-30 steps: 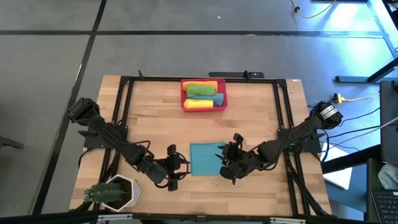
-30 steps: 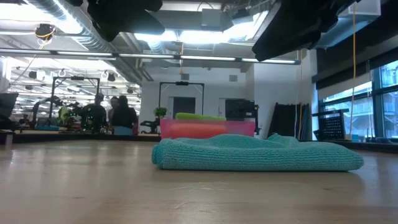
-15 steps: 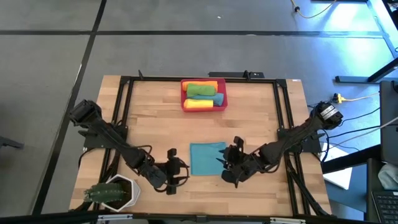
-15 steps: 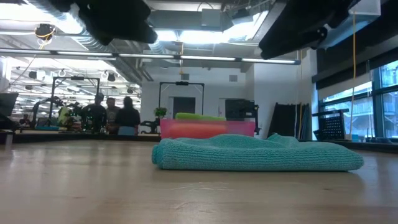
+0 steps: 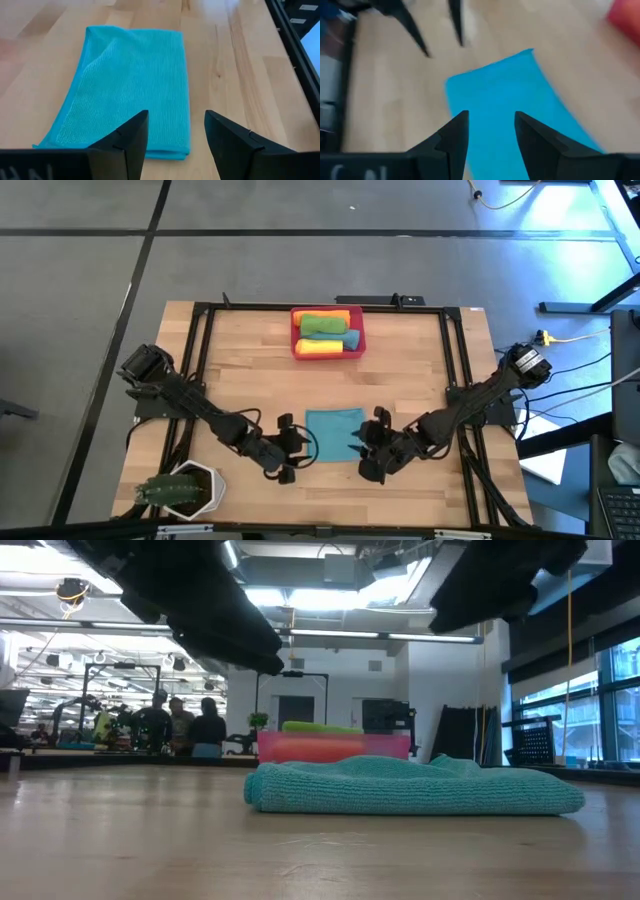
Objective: Roll microfiber towels into tight, uniform cylinder then place into a basket
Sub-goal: Roll the blue microfiber cloth
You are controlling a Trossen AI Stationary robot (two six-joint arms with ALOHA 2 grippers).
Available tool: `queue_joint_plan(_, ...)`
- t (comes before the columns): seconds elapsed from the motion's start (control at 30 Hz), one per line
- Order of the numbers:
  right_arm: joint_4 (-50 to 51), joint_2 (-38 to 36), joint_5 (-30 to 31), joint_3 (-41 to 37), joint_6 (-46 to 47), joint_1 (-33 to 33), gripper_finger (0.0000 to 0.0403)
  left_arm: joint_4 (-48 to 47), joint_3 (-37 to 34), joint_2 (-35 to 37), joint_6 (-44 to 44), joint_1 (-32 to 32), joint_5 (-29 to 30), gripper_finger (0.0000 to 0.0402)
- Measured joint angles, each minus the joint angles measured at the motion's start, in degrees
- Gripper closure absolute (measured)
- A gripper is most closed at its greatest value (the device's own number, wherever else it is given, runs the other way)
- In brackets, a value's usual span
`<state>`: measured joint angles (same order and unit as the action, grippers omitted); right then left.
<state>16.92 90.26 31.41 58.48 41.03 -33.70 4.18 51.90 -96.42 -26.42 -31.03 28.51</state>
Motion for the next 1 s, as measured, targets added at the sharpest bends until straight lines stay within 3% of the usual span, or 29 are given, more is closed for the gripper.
queue_joint_plan(0.4, -4.6, 1.3, -17.8, 0.1, 6.6, -4.5, 0.0242, 2.7, 0.0, 0.0, 0.0, -0.2, -0.1, 0.0218)
queue_joint_plan(0.63, -4.8, 6.4, -17.6, 0.1, 6.6, -7.8, 0.0242, 5.5, 0.0, 0.0, 0.1, -0.1, 0.5, 0.0218)
queue_joint_plan(0.83, -4.6, 9.8, -11.0, 0.1, 2.0, -7.3, 0.0242, 7.0, 0.0, 0.0, 0.1, 0.8, 0.7, 0.0218)
queue_joint_plan(1.0, -1.5, 12.2, -16.2, 0.1, 4.9, -4.8, 0.0251, 7.0, 0.0, 0.0, 1.5, 1.1, 0.9, 0.0218)
